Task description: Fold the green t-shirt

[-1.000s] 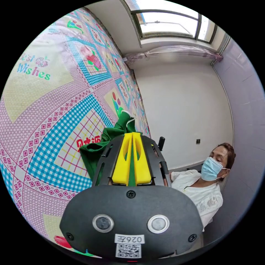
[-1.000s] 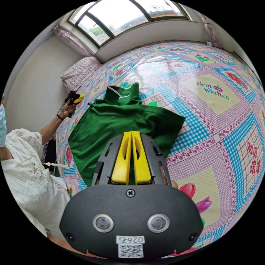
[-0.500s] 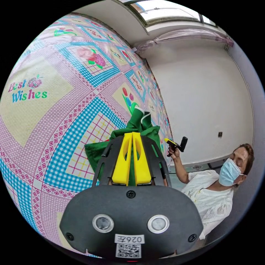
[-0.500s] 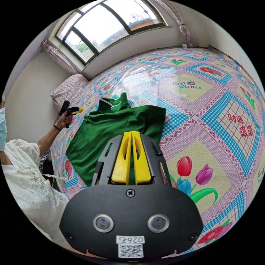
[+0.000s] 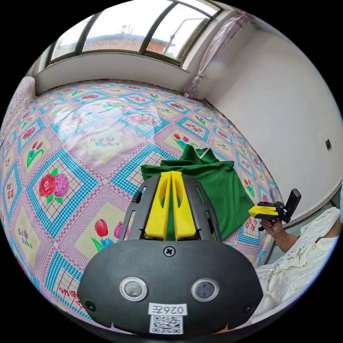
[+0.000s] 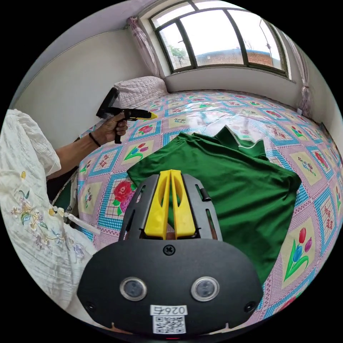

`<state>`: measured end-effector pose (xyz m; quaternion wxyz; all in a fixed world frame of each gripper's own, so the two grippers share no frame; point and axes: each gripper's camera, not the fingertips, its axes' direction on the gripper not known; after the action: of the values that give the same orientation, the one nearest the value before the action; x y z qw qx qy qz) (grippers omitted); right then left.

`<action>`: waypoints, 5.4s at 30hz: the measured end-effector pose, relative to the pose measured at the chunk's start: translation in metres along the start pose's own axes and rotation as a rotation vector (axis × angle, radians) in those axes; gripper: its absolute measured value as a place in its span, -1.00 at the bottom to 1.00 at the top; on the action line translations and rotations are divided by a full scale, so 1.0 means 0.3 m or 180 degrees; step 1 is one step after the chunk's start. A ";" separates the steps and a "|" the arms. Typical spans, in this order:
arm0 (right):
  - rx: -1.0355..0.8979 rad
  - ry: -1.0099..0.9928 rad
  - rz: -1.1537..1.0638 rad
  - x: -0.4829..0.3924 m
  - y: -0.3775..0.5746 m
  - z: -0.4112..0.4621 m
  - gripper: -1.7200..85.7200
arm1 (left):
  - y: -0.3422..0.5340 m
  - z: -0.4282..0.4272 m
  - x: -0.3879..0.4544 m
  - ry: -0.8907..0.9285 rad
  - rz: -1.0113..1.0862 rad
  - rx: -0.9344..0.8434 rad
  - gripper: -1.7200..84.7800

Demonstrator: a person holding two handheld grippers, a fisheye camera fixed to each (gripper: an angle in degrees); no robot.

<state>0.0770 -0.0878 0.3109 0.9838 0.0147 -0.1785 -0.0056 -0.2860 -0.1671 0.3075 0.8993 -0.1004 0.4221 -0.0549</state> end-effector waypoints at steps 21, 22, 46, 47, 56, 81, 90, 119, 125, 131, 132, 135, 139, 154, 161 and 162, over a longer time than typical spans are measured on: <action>-0.0774 0.1325 -0.1760 -0.970 0.060 0.738 -0.78 | 0.624 -0.311 0.238 -0.0984 -0.0169 -0.0339 -0.98; -0.0797 0.1354 -0.1791 -0.986 0.061 0.765 -0.78 | 0.631 -0.313 0.238 -0.0999 -0.0169 -0.0357 -0.98; -0.0901 0.1423 -0.1435 -1.036 -0.015 0.962 -1.00 | 0.317 -0.161 0.228 -0.0837 0.0208 -0.0580 -0.94; -0.0898 0.1401 -0.1412 -1.033 -0.016 0.961 -1.00 | 0.247 -0.124 0.232 -0.0639 0.0352 -0.0546 -0.92; -0.0827 0.1341 -0.1290 -1.010 -0.012 0.942 -1.00 | -0.232 0.335 0.330 -0.0198 0.1612 -0.0996 -0.71; -0.0860 0.0811 -0.0971 -0.814 -0.091 0.796 -0.99 | -0.724 0.912 0.259 0.0238 0.2232 -0.2844 -0.83; -0.1170 0.0293 -0.1087 -0.774 -0.007 0.605 -1.00 | -0.675 0.829 0.006 0.0491 0.1553 -0.2870 -0.85; 0.0348 -0.0726 0.0981 0.292 0.364 -0.548 -0.99 | -0.386 0.480 -0.367 0.3263 -0.1141 -0.1314 -0.87; 0.0104 -0.0564 0.1547 0.687 0.268 -0.426 -0.99 | -0.637 0.819 -0.423 0.2918 -0.1468 -0.1635 -0.86; -0.0024 -0.0750 0.2108 0.847 0.320 -0.366 -0.96 | -0.681 0.956 -0.525 0.3087 -0.1985 -0.1578 -0.81; 0.0006 -0.0744 0.2132 0.850 0.328 -0.371 -0.96 | -0.684 0.954 -0.542 0.3151 -0.2034 -0.1516 -0.81; 0.0204 -0.0817 0.2260 0.868 0.374 -0.413 -0.93 | -0.708 0.921 -0.628 0.3302 -0.2151 -0.1218 -0.81; 0.0611 -0.0870 0.2575 0.897 0.465 -0.527 -0.96 | -0.764 0.805 -0.650 0.2994 -0.1727 -0.1020 -0.95; -0.0276 0.0145 0.1967 0.713 0.215 -0.356 -0.98 | -0.905 1.113 -0.145 0.1984 0.0064 -0.2319 -0.98; 0.0228 -0.0263 0.2015 0.639 0.283 -0.455 -0.98 | -0.835 0.977 -0.073 0.1970 0.0483 -0.2110 -0.98; 0.0237 -0.0318 0.1962 0.628 0.272 -0.442 -0.98 | -0.816 0.990 -0.048 0.1962 0.0552 -0.2165 -0.98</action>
<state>0.3005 -0.0058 0.2555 0.9280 -0.0043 -0.2227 0.2987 -0.0698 -0.3630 0.5590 0.6492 -0.3329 0.6705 0.1346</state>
